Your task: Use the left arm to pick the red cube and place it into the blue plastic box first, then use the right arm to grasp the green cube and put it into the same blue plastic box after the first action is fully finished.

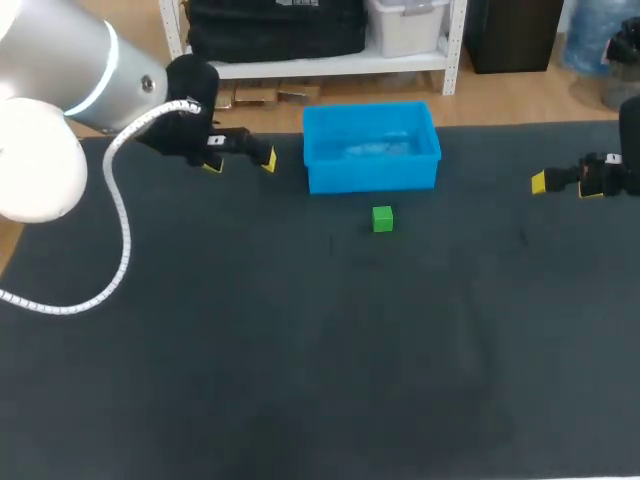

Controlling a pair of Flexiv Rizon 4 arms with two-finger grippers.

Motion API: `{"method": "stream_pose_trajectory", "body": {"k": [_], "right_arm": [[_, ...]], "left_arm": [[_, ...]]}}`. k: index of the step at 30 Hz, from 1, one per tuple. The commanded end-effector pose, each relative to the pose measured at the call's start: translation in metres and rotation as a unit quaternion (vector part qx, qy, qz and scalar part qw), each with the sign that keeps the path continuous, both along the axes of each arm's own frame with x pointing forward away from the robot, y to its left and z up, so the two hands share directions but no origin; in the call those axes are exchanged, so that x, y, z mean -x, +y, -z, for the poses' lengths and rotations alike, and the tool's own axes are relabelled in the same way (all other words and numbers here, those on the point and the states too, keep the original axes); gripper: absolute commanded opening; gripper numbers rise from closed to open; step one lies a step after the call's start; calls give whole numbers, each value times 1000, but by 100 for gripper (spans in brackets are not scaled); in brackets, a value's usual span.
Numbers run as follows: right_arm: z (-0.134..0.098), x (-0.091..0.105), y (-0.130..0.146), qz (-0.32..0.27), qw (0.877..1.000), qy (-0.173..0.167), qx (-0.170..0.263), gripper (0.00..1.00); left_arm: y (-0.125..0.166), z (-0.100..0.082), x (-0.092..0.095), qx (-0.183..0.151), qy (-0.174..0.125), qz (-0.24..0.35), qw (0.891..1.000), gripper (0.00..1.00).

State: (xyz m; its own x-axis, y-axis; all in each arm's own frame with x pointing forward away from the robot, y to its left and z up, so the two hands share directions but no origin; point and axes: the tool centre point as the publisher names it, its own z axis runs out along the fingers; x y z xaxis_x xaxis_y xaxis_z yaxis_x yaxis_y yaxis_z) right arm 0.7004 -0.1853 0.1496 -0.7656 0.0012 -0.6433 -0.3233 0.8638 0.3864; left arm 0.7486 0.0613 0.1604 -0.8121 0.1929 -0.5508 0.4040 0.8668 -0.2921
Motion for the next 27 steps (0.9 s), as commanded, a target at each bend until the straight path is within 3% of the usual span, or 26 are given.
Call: {"method": "stream_pose_trajectory", "body": {"k": [1,27], "right_arm": [[0,0,0,-1,1000,0,0,100],[0,0,0,-1,1000,0,0,100]], "left_arm": [[4,1,6,6,-1,5,1000,100],[6,0,9,2,0,8,1000,100]]}}
